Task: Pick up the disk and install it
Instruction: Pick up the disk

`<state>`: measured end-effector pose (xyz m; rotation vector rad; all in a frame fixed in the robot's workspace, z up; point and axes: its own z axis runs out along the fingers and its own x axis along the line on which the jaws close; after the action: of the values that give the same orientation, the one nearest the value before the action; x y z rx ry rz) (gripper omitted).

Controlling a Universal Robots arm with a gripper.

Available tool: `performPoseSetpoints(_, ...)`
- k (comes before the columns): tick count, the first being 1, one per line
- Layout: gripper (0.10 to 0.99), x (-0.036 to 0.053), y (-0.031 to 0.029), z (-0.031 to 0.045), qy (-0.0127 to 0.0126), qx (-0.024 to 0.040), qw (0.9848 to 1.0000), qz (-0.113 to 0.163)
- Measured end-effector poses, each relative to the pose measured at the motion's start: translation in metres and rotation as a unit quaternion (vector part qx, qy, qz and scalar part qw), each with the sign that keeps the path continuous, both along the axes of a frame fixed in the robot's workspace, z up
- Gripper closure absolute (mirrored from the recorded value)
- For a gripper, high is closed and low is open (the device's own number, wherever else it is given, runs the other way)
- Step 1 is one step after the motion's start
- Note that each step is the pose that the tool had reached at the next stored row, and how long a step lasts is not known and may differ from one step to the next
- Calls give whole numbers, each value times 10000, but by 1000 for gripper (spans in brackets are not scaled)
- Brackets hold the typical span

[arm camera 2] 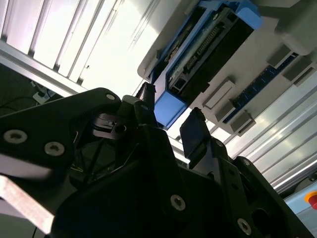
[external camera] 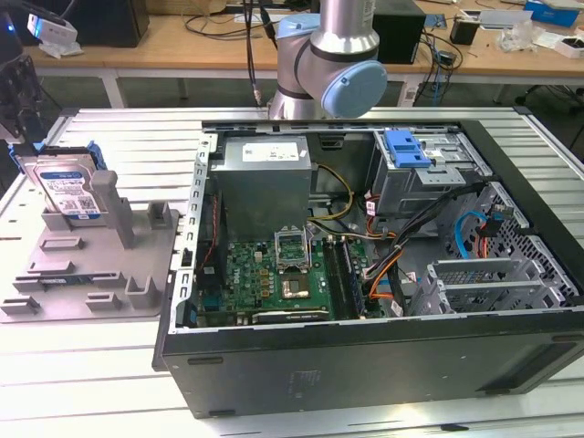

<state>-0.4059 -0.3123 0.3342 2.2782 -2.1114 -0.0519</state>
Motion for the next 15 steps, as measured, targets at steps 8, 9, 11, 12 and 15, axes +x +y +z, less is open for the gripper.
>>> performPoseSetpoints(8, 604, 0, -24, -13, 0, 0, 10000, 1)
performPoseSetpoints(9, 604, 0, -29, -17, -1, 1, 10000, 0)
performPoseSetpoints(11, 604, -1, -37, -24, 1, 0, 10000, -2)
performPoseSetpoints(12, 604, 0, -38, -27, 1, 0, 10000, -2)
performPoseSetpoints(15, 604, 2, -42, -40, 0, 0, 10000, -9)
